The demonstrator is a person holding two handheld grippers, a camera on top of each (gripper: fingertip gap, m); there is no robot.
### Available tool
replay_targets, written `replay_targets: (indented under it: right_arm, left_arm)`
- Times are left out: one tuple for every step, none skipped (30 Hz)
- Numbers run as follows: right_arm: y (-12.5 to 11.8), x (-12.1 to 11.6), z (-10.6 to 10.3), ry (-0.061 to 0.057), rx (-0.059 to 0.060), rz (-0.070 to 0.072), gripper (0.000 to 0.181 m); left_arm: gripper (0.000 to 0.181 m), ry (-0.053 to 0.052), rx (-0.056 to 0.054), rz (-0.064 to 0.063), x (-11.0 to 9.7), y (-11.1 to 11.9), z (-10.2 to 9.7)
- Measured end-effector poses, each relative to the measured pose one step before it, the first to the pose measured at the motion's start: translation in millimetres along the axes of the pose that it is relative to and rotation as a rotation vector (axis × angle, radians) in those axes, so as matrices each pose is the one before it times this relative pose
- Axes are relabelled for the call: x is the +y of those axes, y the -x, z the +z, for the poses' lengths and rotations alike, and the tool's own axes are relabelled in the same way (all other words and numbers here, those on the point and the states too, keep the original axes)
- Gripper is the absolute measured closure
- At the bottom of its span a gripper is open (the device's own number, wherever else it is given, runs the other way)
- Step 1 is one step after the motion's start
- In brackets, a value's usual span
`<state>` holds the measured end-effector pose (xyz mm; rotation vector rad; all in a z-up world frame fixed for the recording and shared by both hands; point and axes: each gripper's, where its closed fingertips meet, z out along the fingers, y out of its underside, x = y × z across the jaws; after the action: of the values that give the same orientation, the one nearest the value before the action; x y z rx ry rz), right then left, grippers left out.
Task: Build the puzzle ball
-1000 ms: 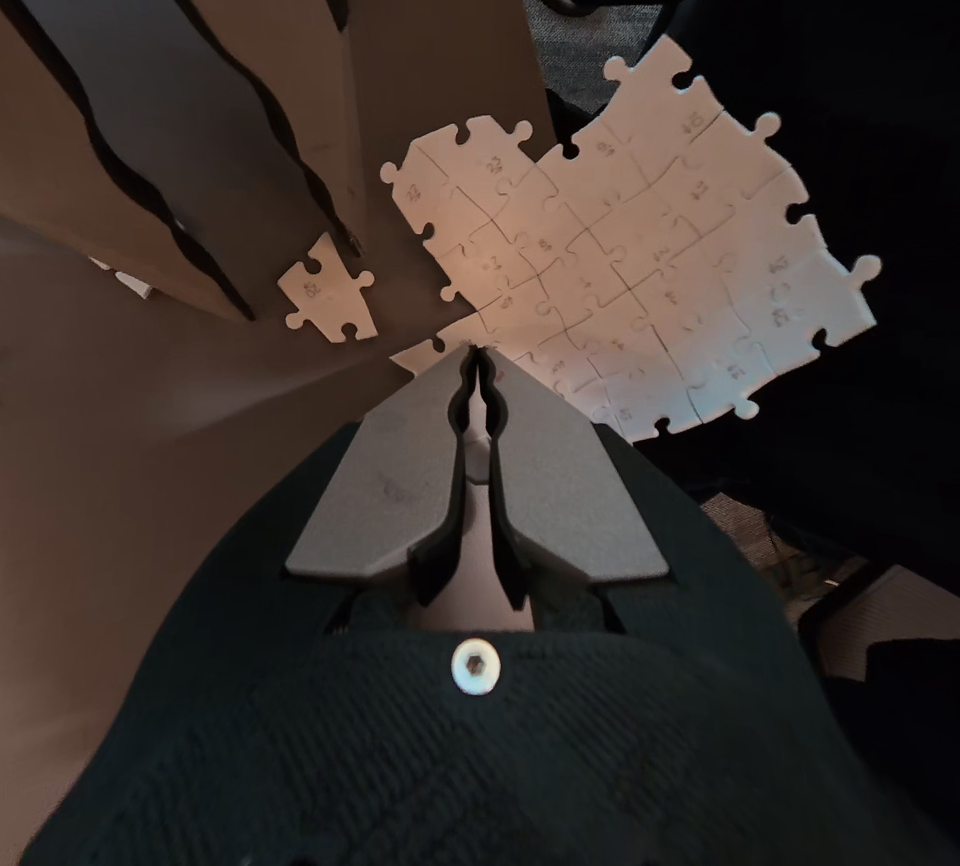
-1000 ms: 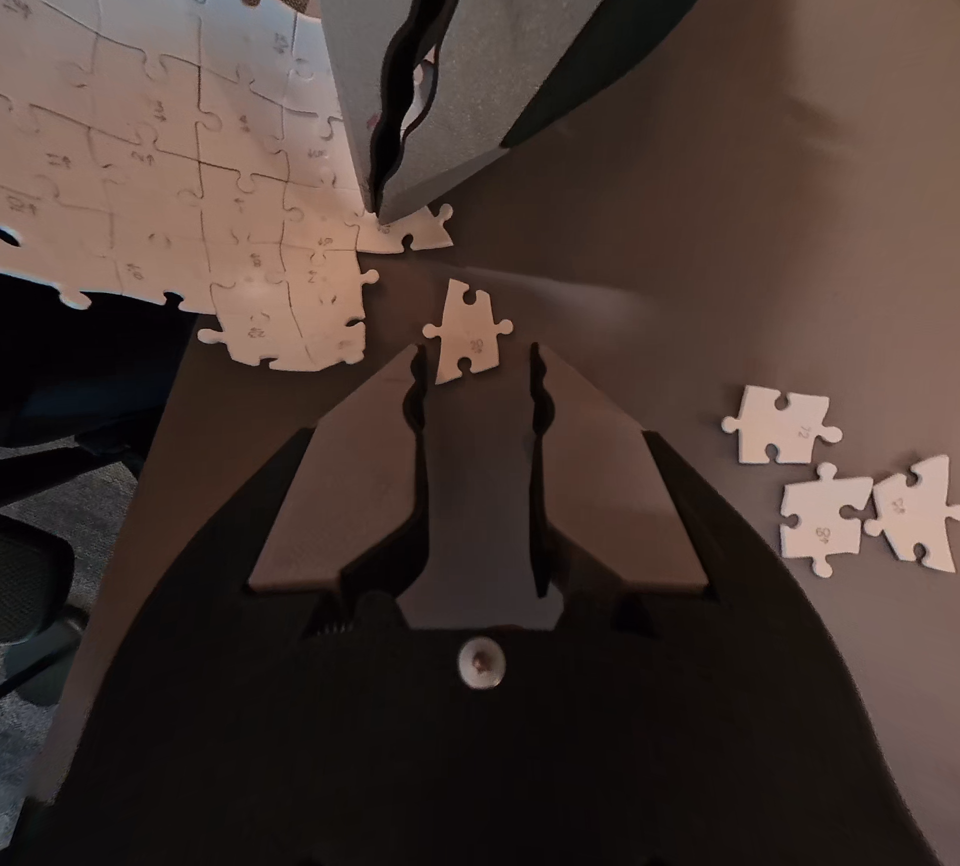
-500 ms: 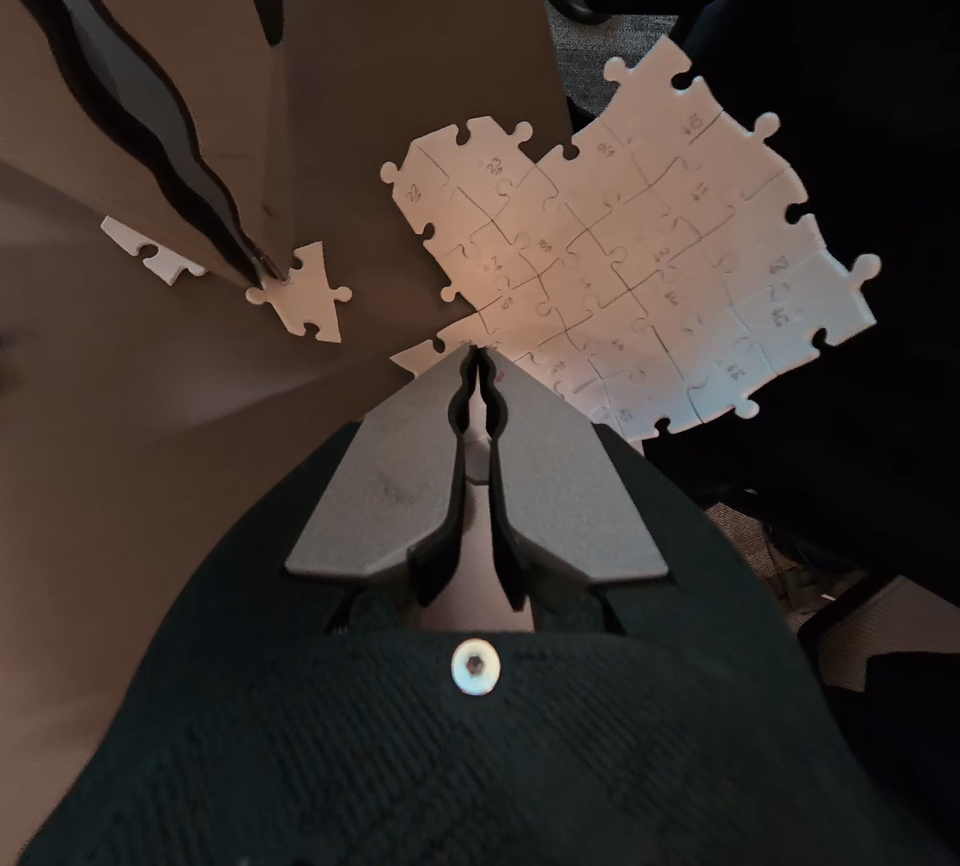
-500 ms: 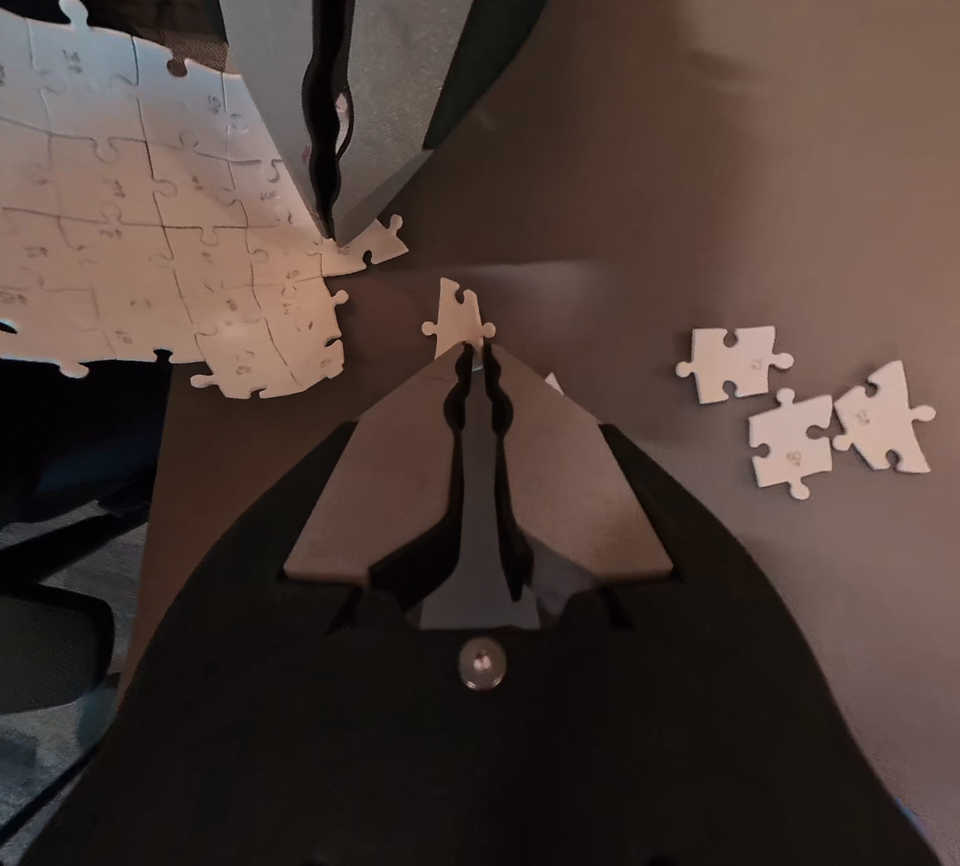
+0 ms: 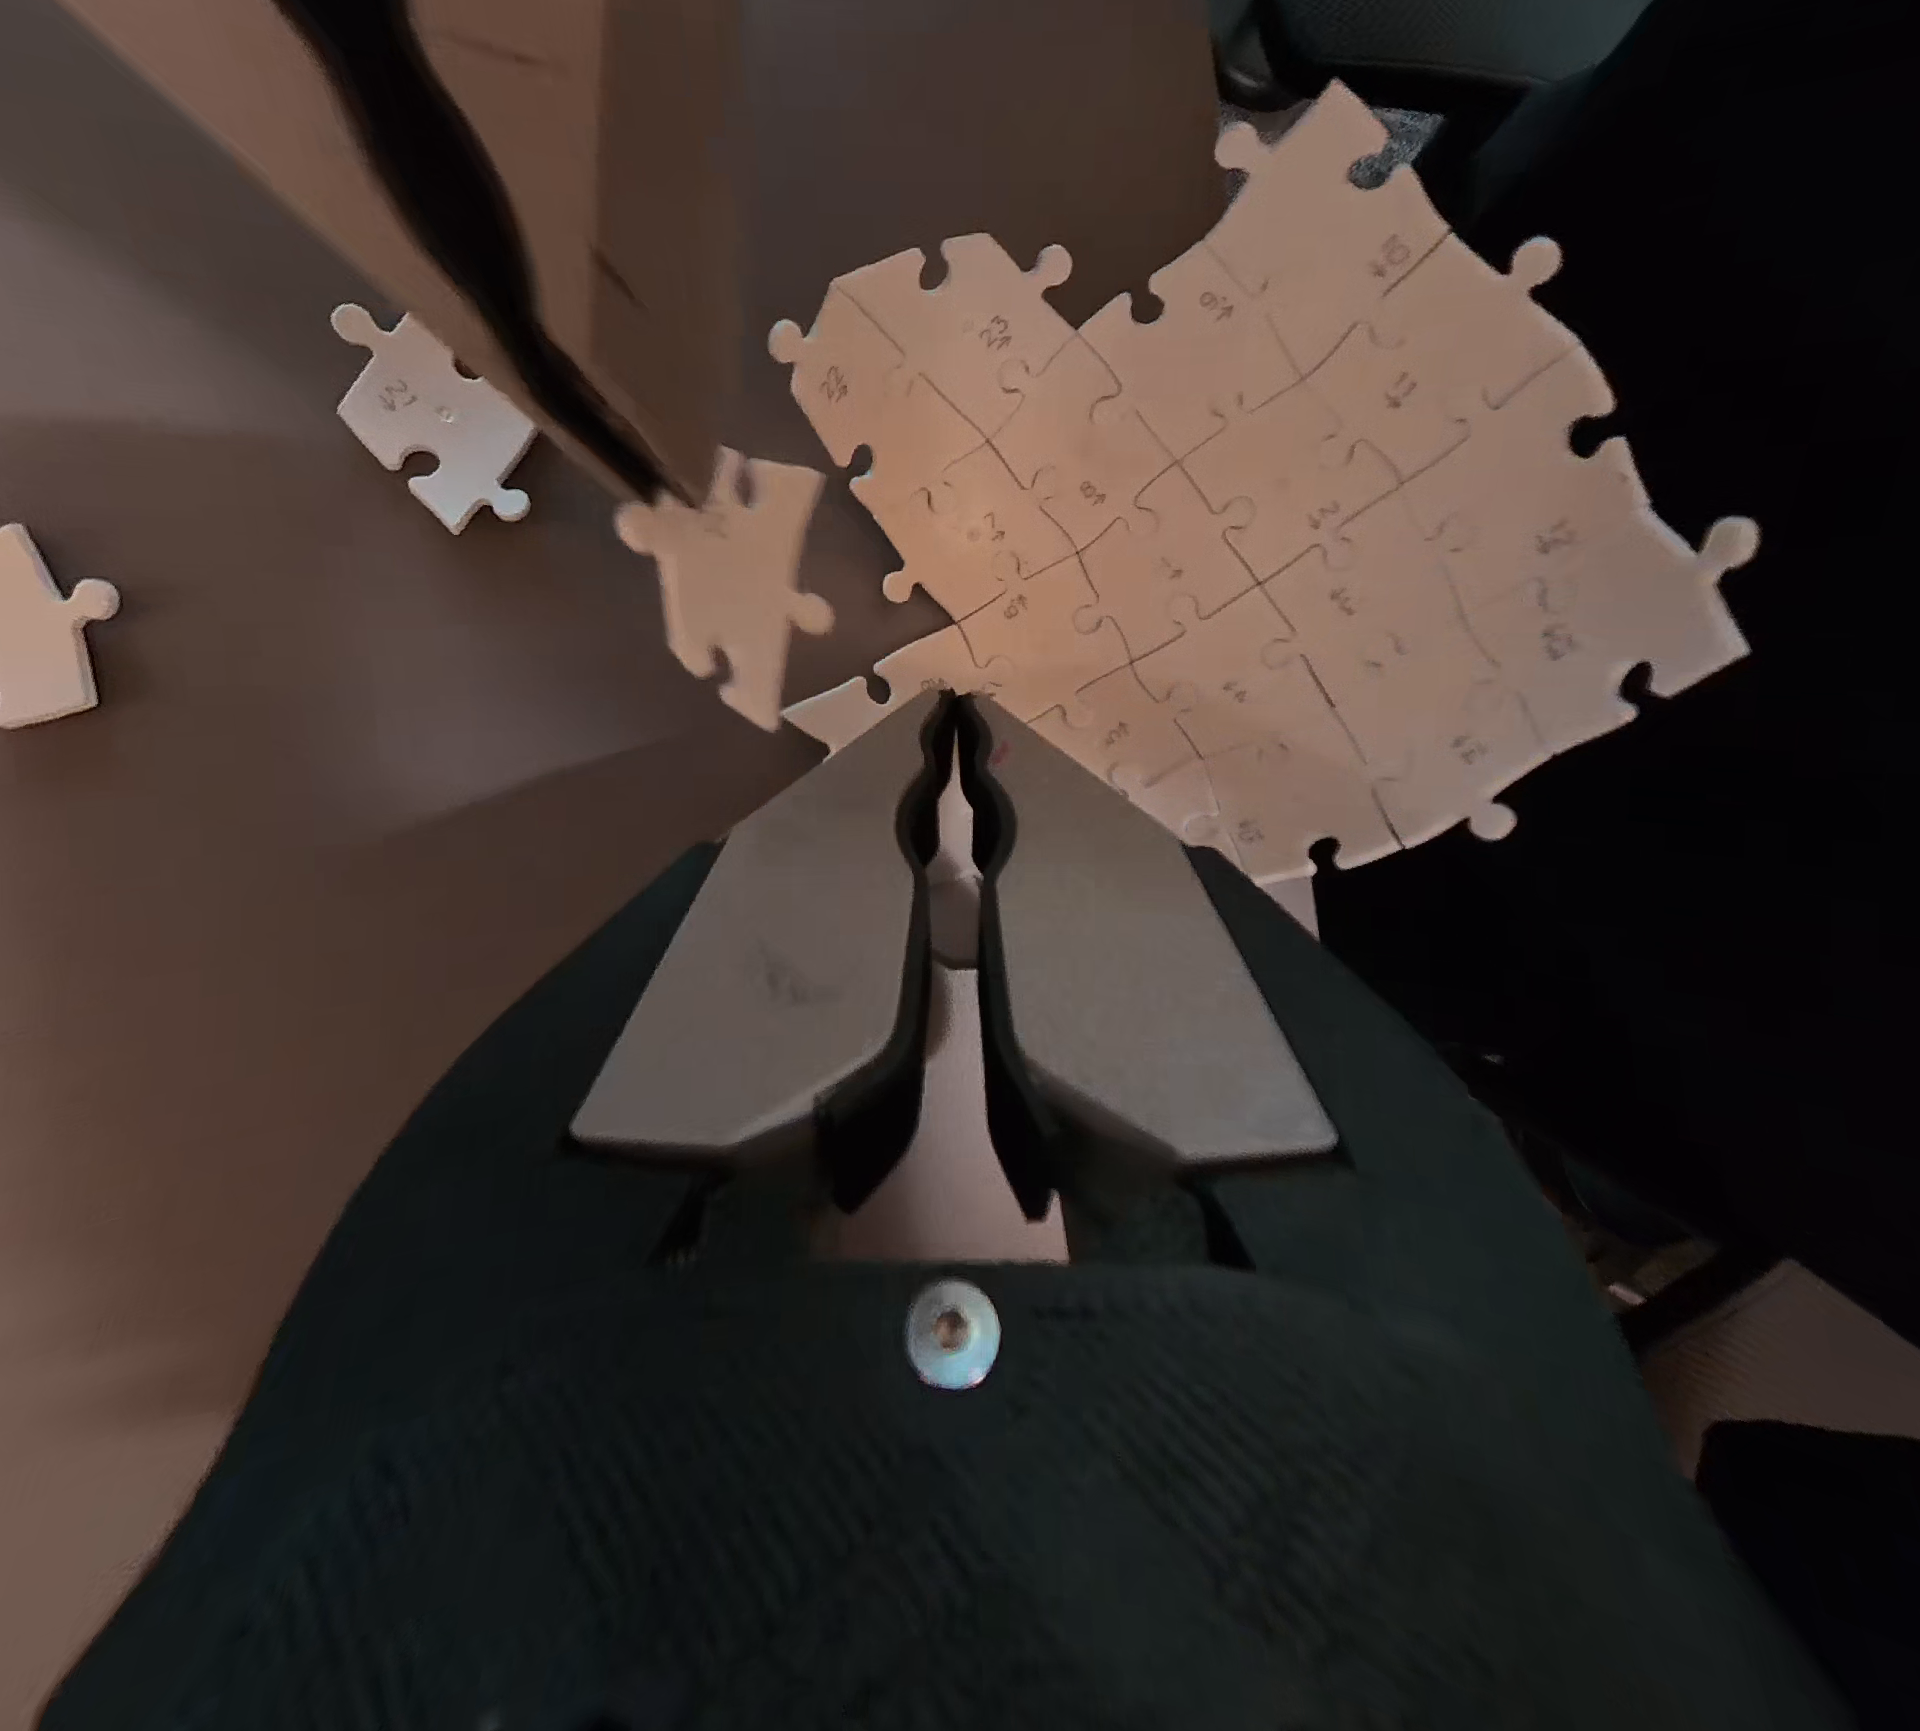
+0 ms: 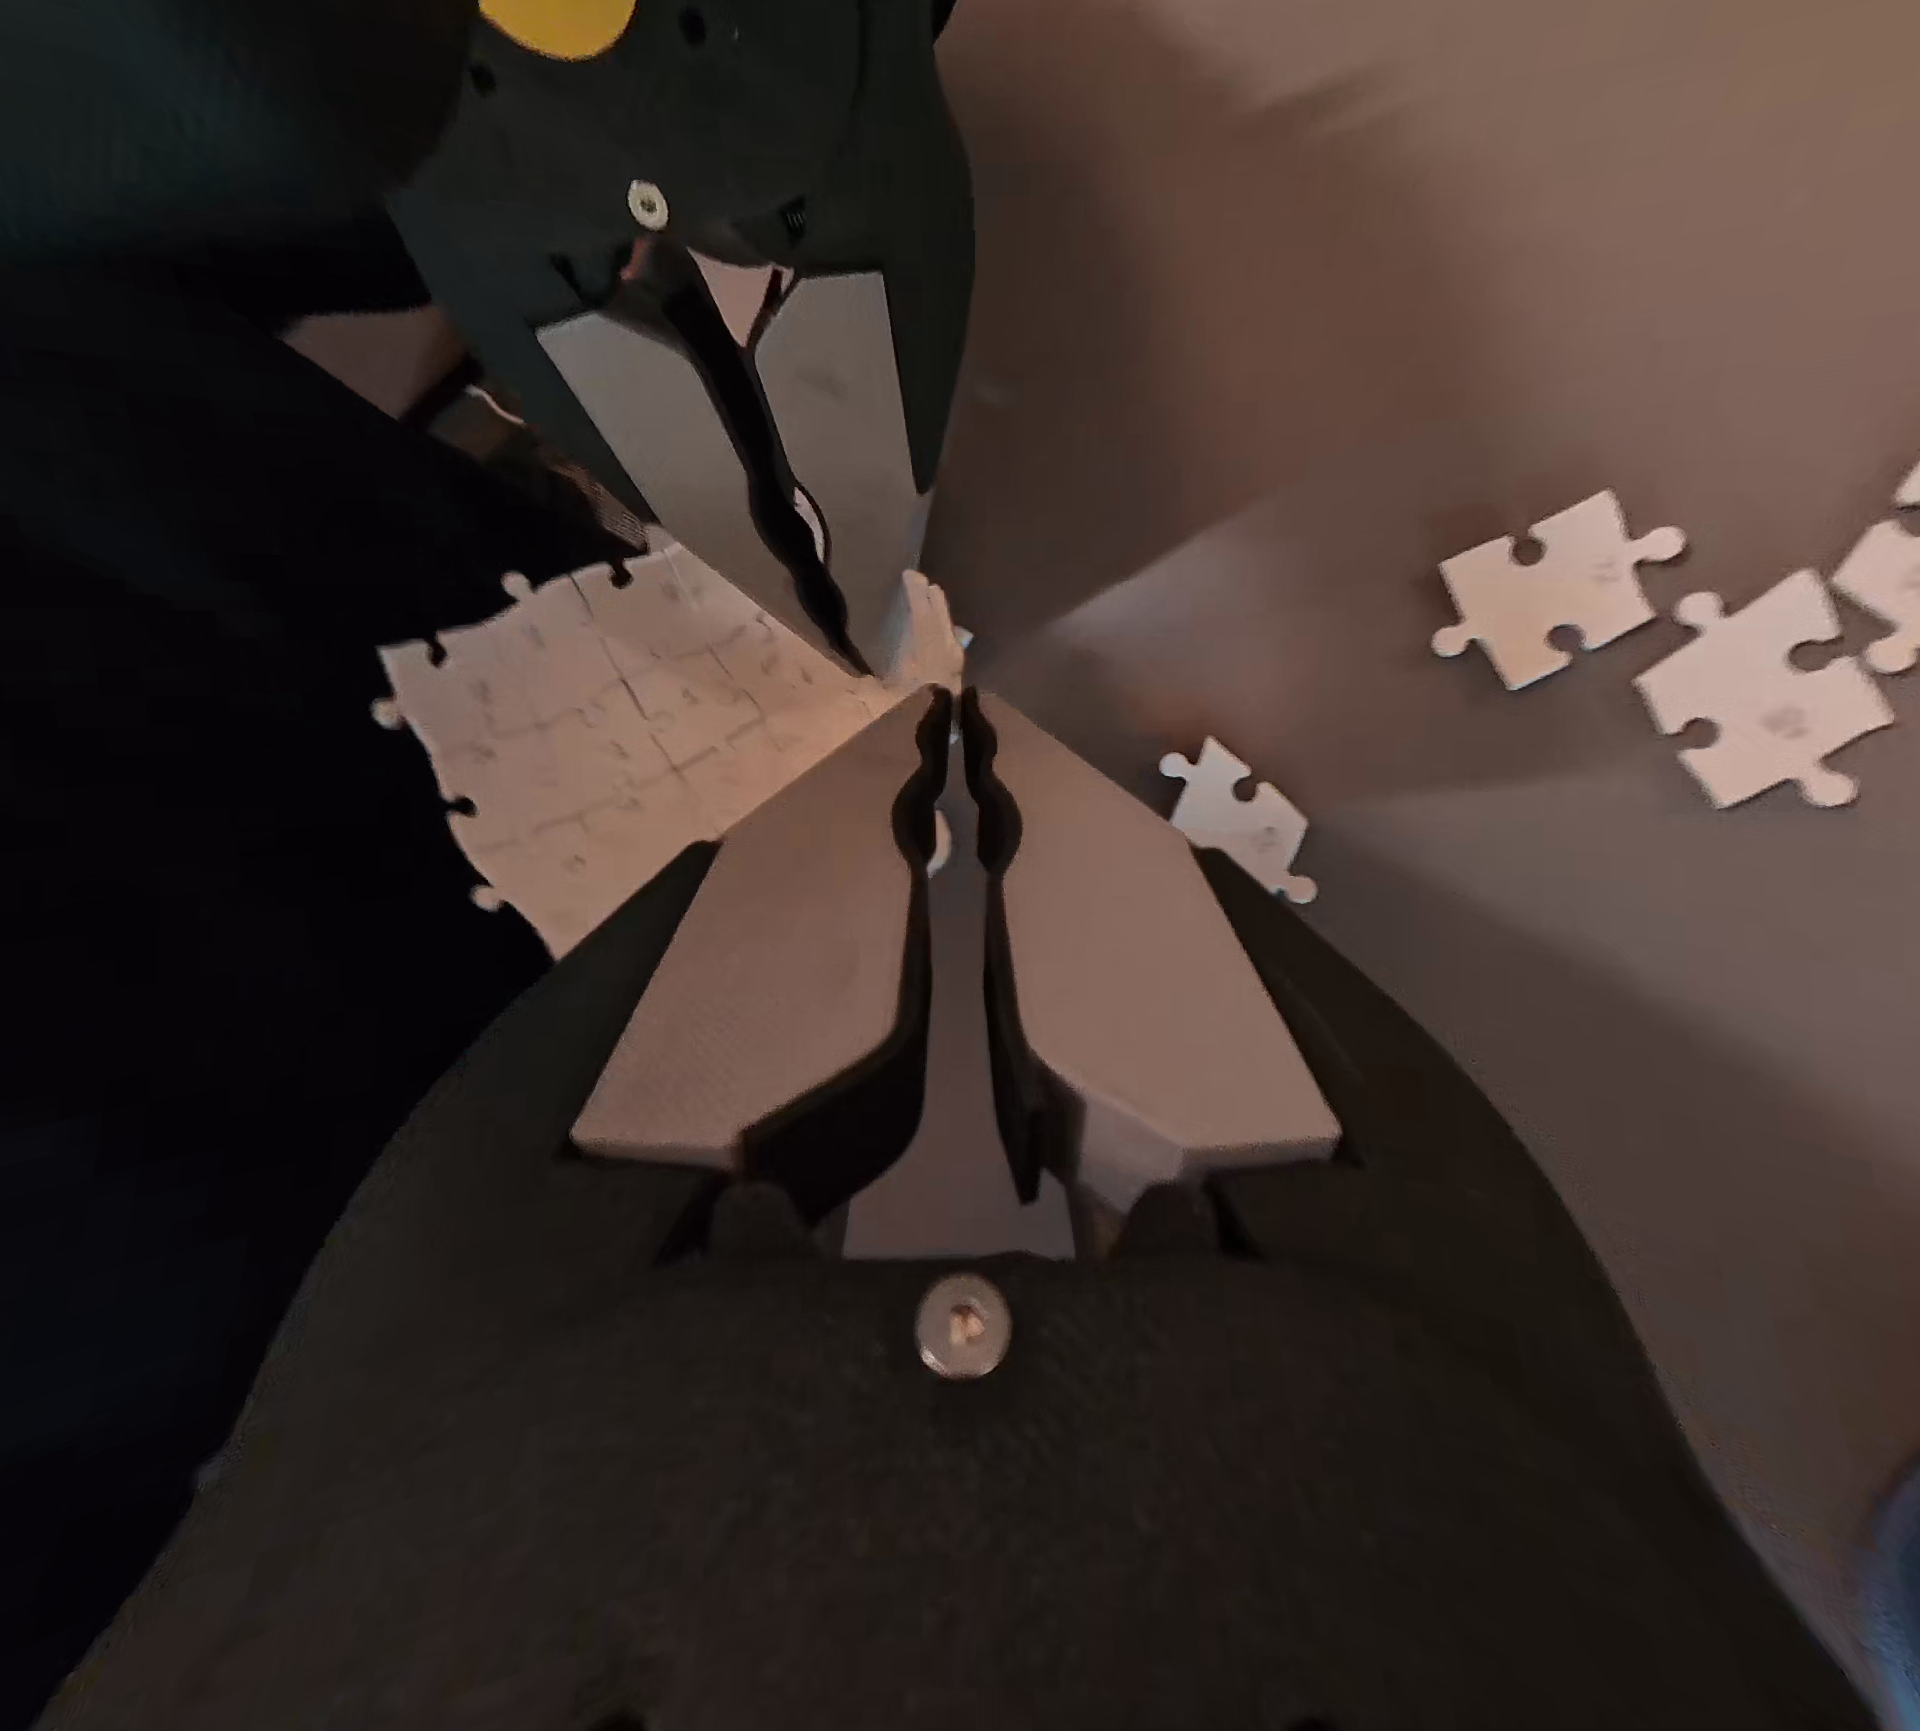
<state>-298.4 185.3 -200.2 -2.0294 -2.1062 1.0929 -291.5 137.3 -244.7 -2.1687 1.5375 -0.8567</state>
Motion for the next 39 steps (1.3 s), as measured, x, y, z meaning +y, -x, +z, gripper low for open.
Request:
replay_targets:
  right_arm:
    - [2.24,-0.99,1.64,0.0000,-0.0229,0.0479,0.181]
    - [1.56,0.54,2.43,0.0035,-0.0219,0.0482,0.181]
    - [-0.14,2.00,2.92,0.0076,-0.0109,0.0415,0.181]
    - [-2.27,3.35,2.81,0.0103,0.0055,0.0310,0.181]
    - [-3.22,3.61,2.48,0.0080,0.0148,0.0243,0.181]
    - [-2.48,3.40,1.92,0.0053,0.0124,0.0230,0.181]
    - [-1.07,2.72,1.21,0.0044,0.0064,0.0211,0.181]
    - [-1.13,1.60,0.25,0.0018,0.0097,0.0177,0.181]
    - [-1.76,0.43,-0.21,0.0000,0.0166,0.0135,0.181]
    - [-1.68,-0.35,-0.24,-0.0008,0.0175,0.0109,0.181]
    - [-1.74,-0.78,0.04,-0.0013,0.0162,0.0108,0.181]
    - [-1.71,-0.47,0.46,0.0019,0.0152,0.0099,0.181]
    - [-1.79,-0.54,0.48,0.0011,0.0141,0.0095,0.181]
    - [-1.32,-1.00,0.56,-0.0040,0.0092,0.0109,0.181]
    - [-0.45,-0.81,0.85,-0.0050,0.0010,0.0134,0.181]
    - [0.68,-0.19,1.02,-0.0030,-0.0068,0.0148,0.181]
    - [0.42,0.27,1.07,-0.0009,-0.0033,0.0124,0.181]
    - [-0.81,0.09,0.70,-0.0032,0.0076,0.0055,0.181]
    - [-0.86,-0.20,0.13,-0.0056,0.0086,0.0036,0.181]
    - [-0.68,-0.57,-0.37,-0.0079,0.0067,0.0064,0.181]
    - [-1.13,-0.94,-0.80,-0.0104,0.0082,0.0059,0.181]
    - [-1.21,-0.55,-0.76,-0.0081,0.0079,0.0046,0.181]
    - [-0.30,-0.16,-0.40,-0.0064,0.0023,0.0056,0.181]
    - [-0.06,-0.20,-0.32,-0.0079,0.0024,0.0053,0.181]
    - [-0.56,0.04,-0.17,-0.0071,0.0075,0.0020,0.181]
    - [-0.62,0.43,-0.02,-0.0025,0.0105,-0.0020,0.181]
    - [-0.50,0.66,-0.02,0.0006,0.0117,-0.0048,0.181]
    - [-0.65,0.50,-0.05,0.0016,0.0130,-0.0061,0.181]
    - [-0.76,0.75,-0.05,0.0047,0.0138,-0.0078,0.181]
    - [-1.04,0.67,0.11,0.0051,0.0157,-0.0095,0.181]
    - [-1.12,0.76,0.07,0.0068,0.0166,-0.0108,0.181]
    - [-0.66,1.23,0.18,0.0110,0.0139,-0.0116,0.181]
    - [0.26,1.08,-0.03,0.0115,0.0083,-0.0099,0.181]
    - [0.57,0.46,-0.30,0.0101,0.0061,-0.0090,0.181]
    - [0.54,0.04,-0.47,0.0081,0.0064,-0.0090,0.181]
    - [0.30,-0.51,-0.40,0.0053,0.0068,-0.0064,0.181]
    - [0.00,-0.48,-0.31,0.0036,0.0056,-0.0038,0.181]
    - [-0.41,0.01,0.20,0.0041,0.0055,-0.0022,0.181]
    - [-0.69,0.49,0.28,0.0048,0.0047,-0.0006,0.181]
  left_arm:
    - [0.181,-0.0040,0.0031,-0.0205,-0.27,0.57,-0.06]
    - [0.181,-0.0044,0.0007,-0.0265,-0.46,1.11,-0.21]
    - [0.181,-0.0059,-0.0042,-0.0240,-0.79,1.52,-0.02]
    - [0.181,-0.0077,-0.0059,-0.0158,-0.74,1.08,0.10]
    - [0.181,-0.0047,-0.0032,-0.0097,-0.57,0.58,0.18]
    - [0.181,-0.0067,-0.0023,-0.0132,-0.80,0.58,0.25]
    - [0.181,-0.0100,-0.0013,-0.0213,-1.13,0.97,0.41]
    - [0.181,-0.0094,-0.0012,-0.0220,-1.21,0.97,0.43]
    - [0.181,-0.0085,-0.0071,-0.0162,-1.01,1.00,0.31]
    - [0.181,-0.0067,-0.0121,-0.0063,-0.79,0.88,0.25]
    - [0.181,-0.0030,-0.0145,-0.0004,-0.40,0.60,0.17]
    - [0.181,-0.0036,-0.0139,-0.0010,-0.41,0.64,0.06]
    - [0.181,-0.0081,-0.0130,-0.0028,-0.82,1.01,0.18]
    - [0.181,-0.0058,-0.0113,-0.0082,-0.57,1.06,0.05]
    - [0.181,-0.0052,-0.0124,-0.0042,-0.50,1.26,-0.15]
    - [0.181,-0.0072,-0.0157,-0.0026,-0.62,1.85,-0.16]
    - [0.181,-0.0074,-0.0124,-0.0015,-0.48,1.34,-0.24]
    - [0.181,-0.0043,-0.0054,-0.0034,-0.17,0.24,-0.09]
    - [0.181,-0.0030,-0.0053,-0.0010,-0.16,0.28,-0.13]
    - [0.181,-0.0035,-0.0074,0.0029,-0.08,0.47,-0.07]
    - [0.181,-0.0032,-0.0087,0.0049,-0.24,0.31,-0.02]
    - [0.181,-0.0028,-0.0085,0.0056,-0.24,0.28,0.01]
    - [0.181,-0.0030,-0.0085,0.0042,-0.40,0.23,-0.05]
    - [0.181,-0.0034,-0.0107,0.0039,-0.50,0.72,0.07]
    - [0.181,-0.0041,-0.0104,0.0034,-0.67,0.62,0.03]
    - [0.181,-0.0037,-0.0100,0.0023,-0.70,0.90,0.07]
    - [0.181,-0.0039,-0.0085,0.0039,-0.61,0.74,0.13]
    - [0.181,-0.0022,-0.0050,0.0035,-0.36,0.21,0.15]
    - [0.181,-0.0030,-0.0054,0.0013,-0.46,0.47,0.21]
    - [0.181,-0.0021,-0.0033,0.0011,-0.25,0.45,0.13]
    - [0.181,-0.0022,0.0023,-0.0023,-0.19,0.01,0.32]
    - [0.181,-0.0022,0.0048,-0.0043,-0.18,-0.20,0.23]
    - [0.181,-0.0019,0.0055,-0.0038,-0.19,-0.32,0.27]
    - [0.181,-0.0012,0.0012,-0.0024,-0.06,0.20,0.11]
    - [0.181,-0.0004,-0.0028,-0.0001,-0.02,0.61,0.21]
    - [0.181,-0.0016,-0.0023,-0.0013,-0.27,0.31,0.13]
    - [0.181,-0.0019,-0.0061,0.0024,-0.42,0.71,0.08]
    - [0.181,-0.0020,-0.0086,0.0065,-0.55,0.58,0.00]
    - [0.181,-0.0023,-0.0113,0.0109,-0.60,0.67,0.02]
